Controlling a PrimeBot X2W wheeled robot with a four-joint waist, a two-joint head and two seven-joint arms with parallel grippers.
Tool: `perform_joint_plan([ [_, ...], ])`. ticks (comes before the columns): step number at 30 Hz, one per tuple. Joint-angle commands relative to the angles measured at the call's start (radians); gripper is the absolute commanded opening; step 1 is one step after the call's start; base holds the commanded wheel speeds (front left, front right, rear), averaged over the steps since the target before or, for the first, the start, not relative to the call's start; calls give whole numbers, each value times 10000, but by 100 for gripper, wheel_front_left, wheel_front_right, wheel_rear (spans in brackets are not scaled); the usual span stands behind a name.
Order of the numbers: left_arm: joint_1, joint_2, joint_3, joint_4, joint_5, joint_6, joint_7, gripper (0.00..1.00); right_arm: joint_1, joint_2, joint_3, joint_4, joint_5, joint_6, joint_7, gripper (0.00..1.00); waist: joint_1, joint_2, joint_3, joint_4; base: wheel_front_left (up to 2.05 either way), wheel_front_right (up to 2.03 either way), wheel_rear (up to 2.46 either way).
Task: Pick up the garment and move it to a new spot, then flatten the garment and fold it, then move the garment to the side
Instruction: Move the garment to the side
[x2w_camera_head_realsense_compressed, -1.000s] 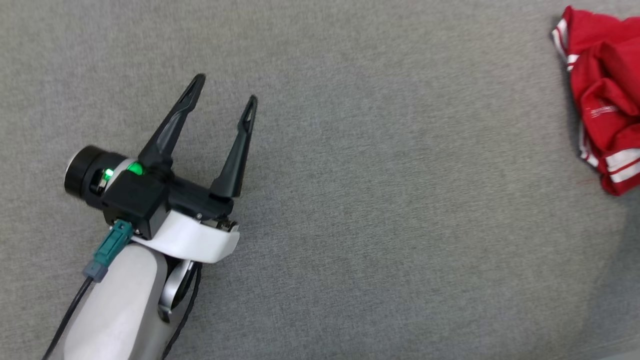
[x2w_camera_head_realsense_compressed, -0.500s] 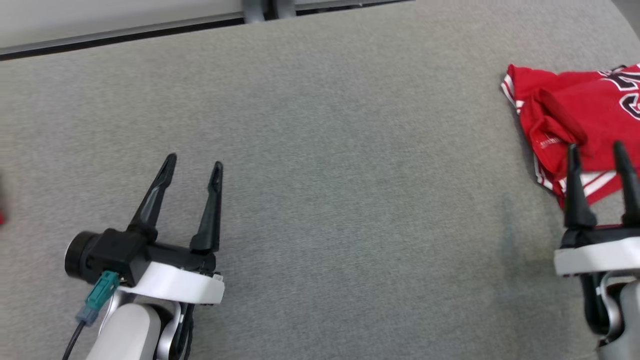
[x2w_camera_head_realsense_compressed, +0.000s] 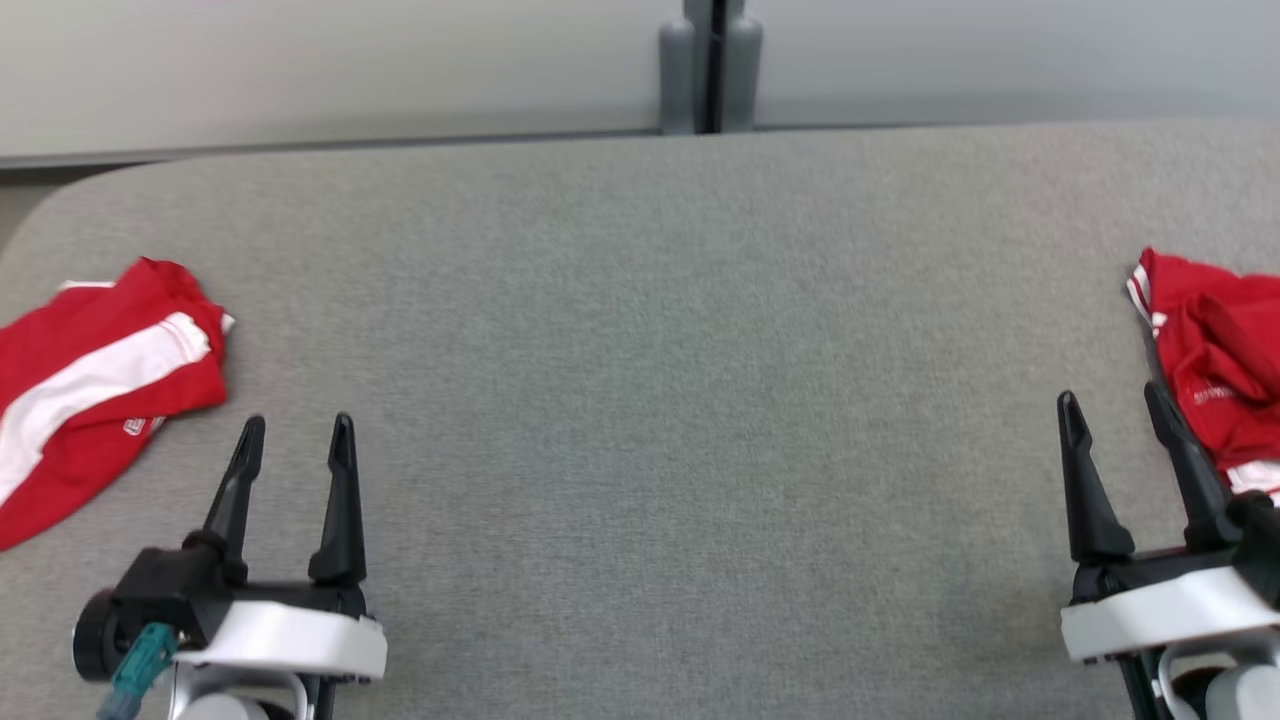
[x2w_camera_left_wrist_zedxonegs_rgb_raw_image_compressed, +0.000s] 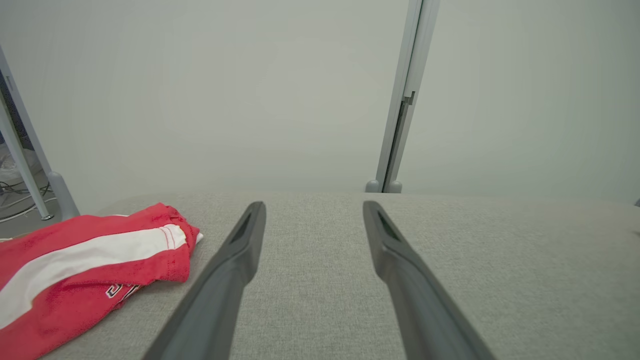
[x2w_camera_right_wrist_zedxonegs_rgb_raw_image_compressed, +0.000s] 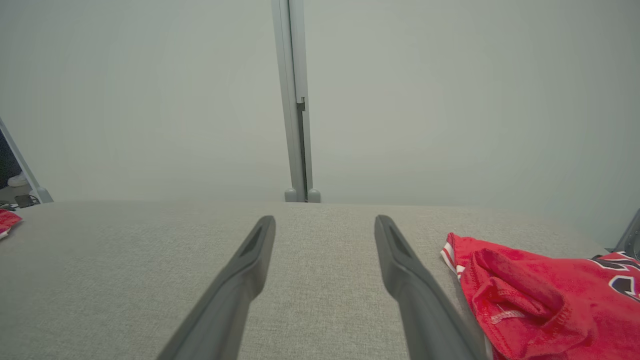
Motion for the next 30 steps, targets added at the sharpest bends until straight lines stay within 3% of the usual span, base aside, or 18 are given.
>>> perform_joint_plan([
  [1,179,-1,12,-49,0,86,-19,100,181,20,24,-61,-28,-21,35,100,0,-1,-456,358,0,0,0],
  [14,1640,406,-83,-257,-83,291,660,100,1763,200,95,-491,49,-20,646,100,0,-1,-2067,185,0,0,0],
  [30,2206,526,-147,-720,-191,591,1106,100,2282,317,72,-811,102,-20,846,100,0,-1,-2476,-41,0,0,0],
])
